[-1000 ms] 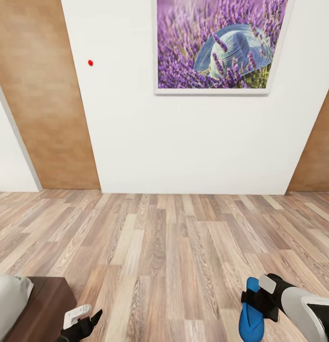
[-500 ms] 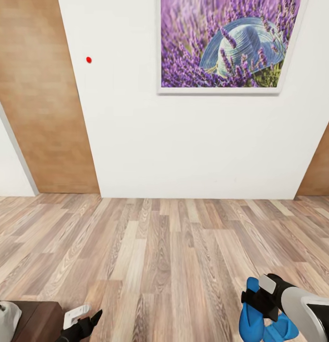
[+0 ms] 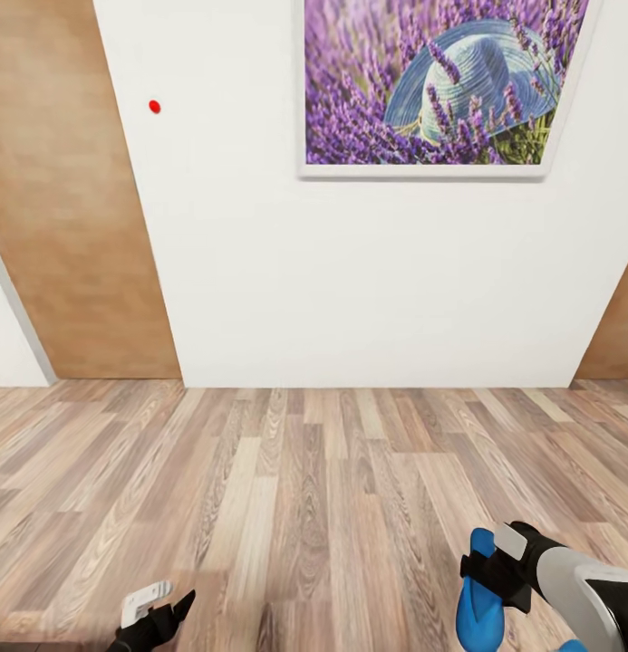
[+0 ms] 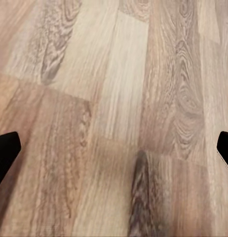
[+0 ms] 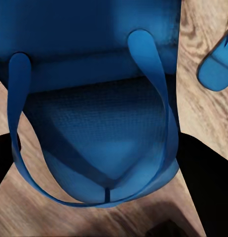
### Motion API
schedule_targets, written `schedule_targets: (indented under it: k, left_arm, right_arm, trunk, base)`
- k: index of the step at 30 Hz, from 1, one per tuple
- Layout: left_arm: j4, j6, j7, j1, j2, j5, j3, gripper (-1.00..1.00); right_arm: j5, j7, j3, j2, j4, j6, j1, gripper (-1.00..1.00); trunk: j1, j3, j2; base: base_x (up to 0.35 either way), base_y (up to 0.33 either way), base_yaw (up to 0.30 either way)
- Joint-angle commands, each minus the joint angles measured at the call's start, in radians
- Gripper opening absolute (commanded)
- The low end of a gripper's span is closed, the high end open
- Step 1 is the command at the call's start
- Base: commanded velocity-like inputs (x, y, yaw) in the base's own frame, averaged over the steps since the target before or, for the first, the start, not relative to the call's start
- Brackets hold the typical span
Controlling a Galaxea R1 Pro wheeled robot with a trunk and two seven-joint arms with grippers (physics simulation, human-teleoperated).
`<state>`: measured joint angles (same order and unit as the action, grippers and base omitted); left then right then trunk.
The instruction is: In the bedroom, move the book from the bed onto either nightstand, and place the two sandals side by side next to the bed.
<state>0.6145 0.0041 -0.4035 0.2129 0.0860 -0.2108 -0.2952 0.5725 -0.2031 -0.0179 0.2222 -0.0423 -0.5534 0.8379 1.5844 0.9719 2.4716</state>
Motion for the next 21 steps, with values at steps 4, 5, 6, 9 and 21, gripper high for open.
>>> schedule_targets:
  k: [4, 5, 6, 9, 21]
  left_arm:
    - [-0.001, 0.000, -0.006, 0.001, 0.000, -0.005, -0.002, 1.00]
    - [-0.001, 0.000, -0.006, 0.001, 0.000, -0.005, -0.002, 1.00]
    - [-0.001, 0.000, -0.006, 0.001, 0.000, -0.005, -0.002, 1.00]
    - [-0.001, -0.001, -0.006, 0.001, 0.000, -0.005, -0.002, 1.00]
    - [-0.001, -0.001, -0.006, 0.001, 0.000, -0.006, -0.002, 1.00]
  right_arm:
    - [0.007, -0.006, -0.002, 0.000, -0.001, 0.000, 0.001, -1.00]
    - [0.007, -0.006, -0.002, 0.000, -0.001, 0.000, 0.001, -1.00]
    - [0.007, -0.005, -0.002, 0.000, -0.001, 0.000, 0.001, -1.00]
    - [0.007, -0.005, -0.003, -0.001, -0.001, 0.000, 0.001, -1.00]
    - [0.007, -0.003, -0.002, 0.000, -0.001, 0.000, 0.001, -1.00]
  trunk:
    - [0.000, 0.001, 0.000]
    - [0.000, 0.001, 0.000]
    - [0.000, 0.001, 0.000]
    - [0.000, 0.001, 0.000]
    - [0.000, 0.001, 0.000]
  base:
    - [0.286, 0.004, -0.162]
    - [0.286, 0.002, -0.173]
    - [0.286, 0.001, -0.171]
    - [0.286, 0.001, -0.159]
    - [0.286, 0.000, -0.057]
